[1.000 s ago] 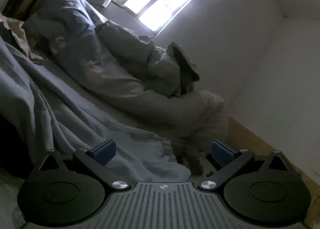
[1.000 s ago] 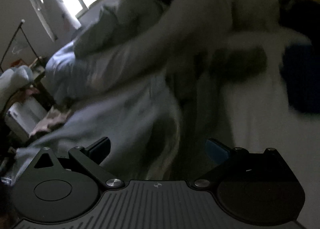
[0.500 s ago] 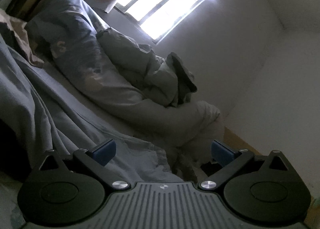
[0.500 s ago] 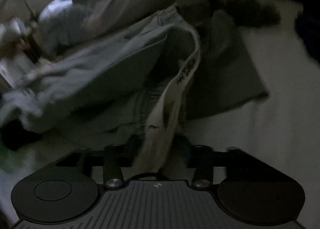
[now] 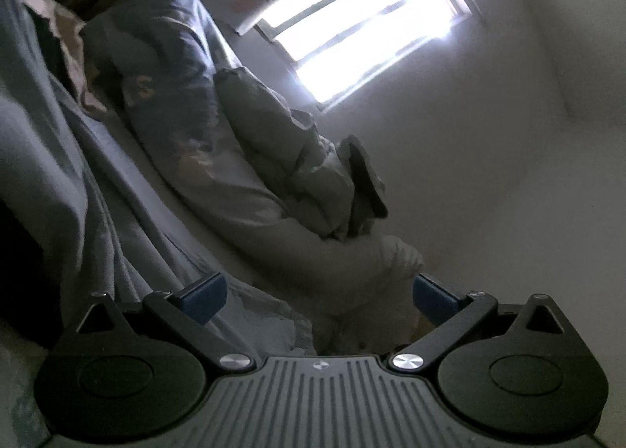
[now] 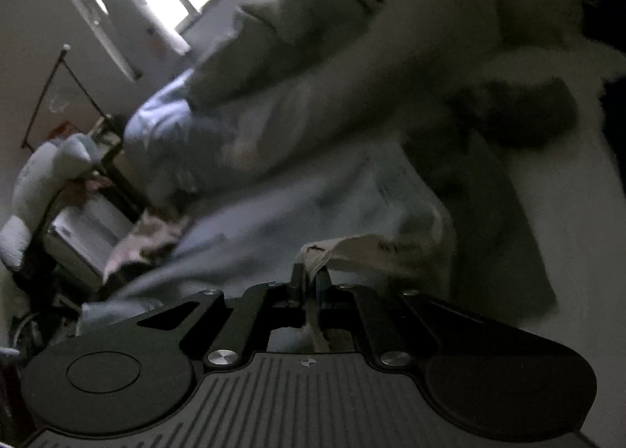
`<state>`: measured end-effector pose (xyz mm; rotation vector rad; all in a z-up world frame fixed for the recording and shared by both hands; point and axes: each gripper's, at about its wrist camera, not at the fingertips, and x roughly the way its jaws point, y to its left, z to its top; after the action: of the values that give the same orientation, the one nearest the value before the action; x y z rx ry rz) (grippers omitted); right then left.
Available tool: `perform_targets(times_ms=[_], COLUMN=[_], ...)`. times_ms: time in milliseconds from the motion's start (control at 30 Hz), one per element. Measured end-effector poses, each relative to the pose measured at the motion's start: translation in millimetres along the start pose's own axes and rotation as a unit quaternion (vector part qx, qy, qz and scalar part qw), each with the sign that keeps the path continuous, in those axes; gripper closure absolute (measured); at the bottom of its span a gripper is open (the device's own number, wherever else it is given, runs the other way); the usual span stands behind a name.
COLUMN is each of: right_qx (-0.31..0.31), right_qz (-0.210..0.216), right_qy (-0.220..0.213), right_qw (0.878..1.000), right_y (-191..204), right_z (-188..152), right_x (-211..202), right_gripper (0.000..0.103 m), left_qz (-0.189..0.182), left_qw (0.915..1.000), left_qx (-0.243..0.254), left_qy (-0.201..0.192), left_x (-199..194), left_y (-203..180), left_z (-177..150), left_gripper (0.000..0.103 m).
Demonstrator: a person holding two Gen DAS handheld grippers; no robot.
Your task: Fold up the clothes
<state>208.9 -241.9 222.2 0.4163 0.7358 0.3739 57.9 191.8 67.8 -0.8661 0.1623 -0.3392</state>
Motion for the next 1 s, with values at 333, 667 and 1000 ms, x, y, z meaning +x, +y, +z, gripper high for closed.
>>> perform_targets(times_ms=[333,667,1000], right_qx=[-0.052,-0.093,-0.103], right_qz=[-0.098,-0.115,-0.016], right_qy=[0.06,0.178,0.084], right_qw=[0.992,0.973,0.991], right_y=[56,72,56], right_z=[75,38,23], right_x=[158,209,18], right_gripper=[0.09,0.019,0.001], left_qz=[0.014,0.004,0.006], left_qw=[0.9998,0.9993,0.9995], left_qx=[-0.014,-0.035,-0.029], left_qy=[-0.008,0.011,0.005], left_x=[3,11,3], left_y=[10,13,9], left_z=[7,4,5], left_gripper=[0.0,0.0,0.0])
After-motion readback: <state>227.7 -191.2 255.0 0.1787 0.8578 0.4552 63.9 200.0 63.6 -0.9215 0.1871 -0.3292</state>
